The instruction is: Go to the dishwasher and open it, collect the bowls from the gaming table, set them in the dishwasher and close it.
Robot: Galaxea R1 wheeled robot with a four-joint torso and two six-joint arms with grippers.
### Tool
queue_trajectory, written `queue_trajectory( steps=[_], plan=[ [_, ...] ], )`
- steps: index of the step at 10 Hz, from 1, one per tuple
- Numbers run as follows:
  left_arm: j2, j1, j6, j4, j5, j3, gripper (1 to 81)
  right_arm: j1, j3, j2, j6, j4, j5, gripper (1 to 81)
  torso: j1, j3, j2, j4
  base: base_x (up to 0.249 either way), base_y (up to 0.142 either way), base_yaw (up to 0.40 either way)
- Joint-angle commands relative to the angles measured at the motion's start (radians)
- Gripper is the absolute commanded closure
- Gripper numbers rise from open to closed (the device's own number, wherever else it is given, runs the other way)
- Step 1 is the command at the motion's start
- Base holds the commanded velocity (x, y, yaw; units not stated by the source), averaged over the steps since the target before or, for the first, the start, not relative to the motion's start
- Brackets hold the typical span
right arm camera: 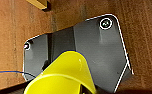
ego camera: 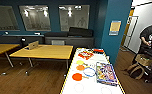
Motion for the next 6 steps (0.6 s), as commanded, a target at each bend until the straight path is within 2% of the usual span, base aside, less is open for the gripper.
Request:
queue_trajectory(
  steps=[1,6],
  plan=[
    [-0.026,-0.034,0.000,0.017,0.020,0.006,81.1,0.036,0.004,-0.029,-0.002,-0.013,-0.045,81.1,0.000,0.000,0.000,0.000,-0.074,0.000,0.000],
    [0.029,-0.020,0.001,0.018,0.019,-0.081,81.1,0.031,0.003,-0.024,-0.002,-0.015,-0.044,81.1,0.000,0.000,0.000,0.000,-0.091,0.000,0.000]
  ],
)
